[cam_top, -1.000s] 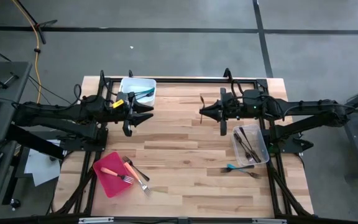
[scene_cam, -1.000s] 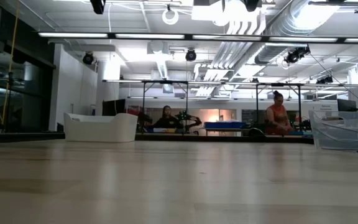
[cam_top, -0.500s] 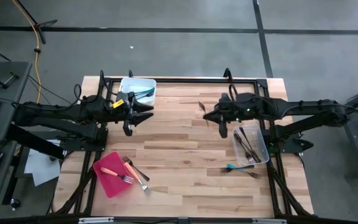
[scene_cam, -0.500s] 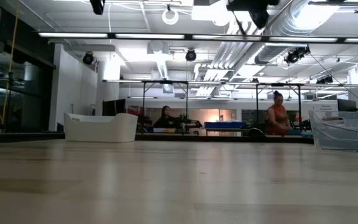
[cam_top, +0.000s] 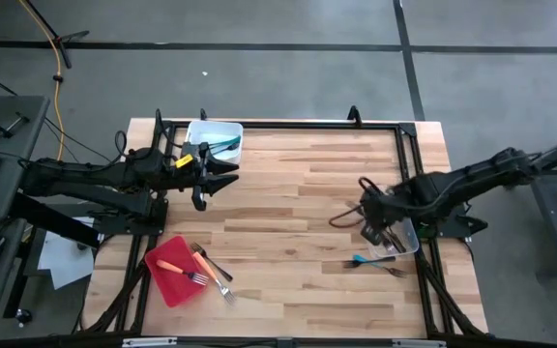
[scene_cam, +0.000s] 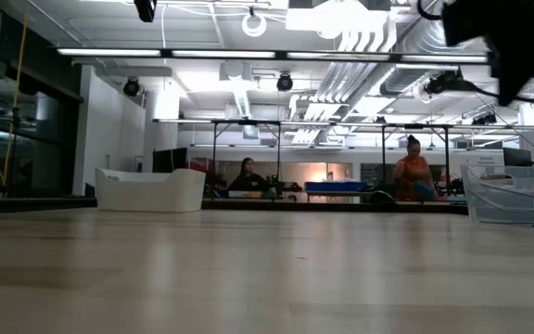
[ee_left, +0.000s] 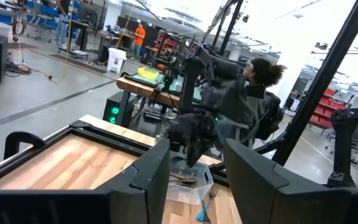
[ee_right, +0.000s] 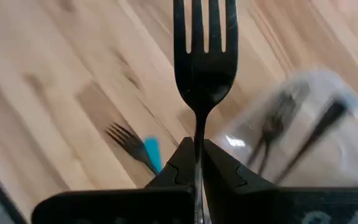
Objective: Sort silverware by color (type)
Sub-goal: Put the black fork into the transparent bin
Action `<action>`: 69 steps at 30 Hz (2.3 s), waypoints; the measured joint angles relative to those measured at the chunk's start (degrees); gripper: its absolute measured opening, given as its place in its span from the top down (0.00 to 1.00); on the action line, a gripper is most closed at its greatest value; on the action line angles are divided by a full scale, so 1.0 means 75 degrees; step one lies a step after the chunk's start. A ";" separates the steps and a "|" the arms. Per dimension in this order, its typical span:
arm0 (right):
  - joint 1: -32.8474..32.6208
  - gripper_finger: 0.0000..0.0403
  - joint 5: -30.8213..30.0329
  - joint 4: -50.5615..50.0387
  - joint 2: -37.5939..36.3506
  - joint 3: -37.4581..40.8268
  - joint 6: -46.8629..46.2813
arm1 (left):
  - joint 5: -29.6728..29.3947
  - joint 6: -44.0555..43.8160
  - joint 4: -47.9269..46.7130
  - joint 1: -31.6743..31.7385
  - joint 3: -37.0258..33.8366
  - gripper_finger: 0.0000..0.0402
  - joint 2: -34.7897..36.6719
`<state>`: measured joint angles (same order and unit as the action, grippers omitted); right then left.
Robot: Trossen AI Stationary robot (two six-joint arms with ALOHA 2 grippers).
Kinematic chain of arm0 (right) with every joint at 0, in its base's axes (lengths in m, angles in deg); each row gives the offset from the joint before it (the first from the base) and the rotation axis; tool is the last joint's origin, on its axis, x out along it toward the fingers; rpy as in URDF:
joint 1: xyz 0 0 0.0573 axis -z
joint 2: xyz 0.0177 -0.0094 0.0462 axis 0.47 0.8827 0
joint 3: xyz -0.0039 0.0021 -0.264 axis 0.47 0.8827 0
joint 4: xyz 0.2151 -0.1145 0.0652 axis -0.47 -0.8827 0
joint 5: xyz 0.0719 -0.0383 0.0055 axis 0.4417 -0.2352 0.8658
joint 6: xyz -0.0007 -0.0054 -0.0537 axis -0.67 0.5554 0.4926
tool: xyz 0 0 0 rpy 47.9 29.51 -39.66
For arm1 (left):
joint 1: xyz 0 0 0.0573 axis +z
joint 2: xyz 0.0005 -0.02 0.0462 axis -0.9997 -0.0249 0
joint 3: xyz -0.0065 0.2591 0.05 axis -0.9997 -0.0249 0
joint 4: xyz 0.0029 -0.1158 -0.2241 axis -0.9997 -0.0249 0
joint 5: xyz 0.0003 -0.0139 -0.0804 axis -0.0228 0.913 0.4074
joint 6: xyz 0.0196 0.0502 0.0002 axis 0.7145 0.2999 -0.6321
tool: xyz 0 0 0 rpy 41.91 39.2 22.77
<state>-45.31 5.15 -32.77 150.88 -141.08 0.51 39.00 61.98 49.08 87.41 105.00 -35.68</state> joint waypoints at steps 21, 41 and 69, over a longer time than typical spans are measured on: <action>-0.1001 1.00 0.0088 -0.1152 -0.1980 0.1588 -0.3856 | -0.0009 0.0001 0.0001 -0.0001 0.0001 0.65 0.0000; -0.0237 1.00 0.0157 -0.1033 -0.0756 0.1614 -0.4251 | -0.0149 -0.0001 0.0019 -0.0001 0.0005 0.65 0.0000; -0.0252 0.96 -0.0067 -0.0668 0.0662 0.1678 -0.4019 | -0.0149 0.0000 0.0025 0.0000 0.0004 0.65 0.0000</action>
<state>-47.19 4.65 -37.78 155.84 -128.50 -29.64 37.89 61.98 49.27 87.41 105.03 -35.68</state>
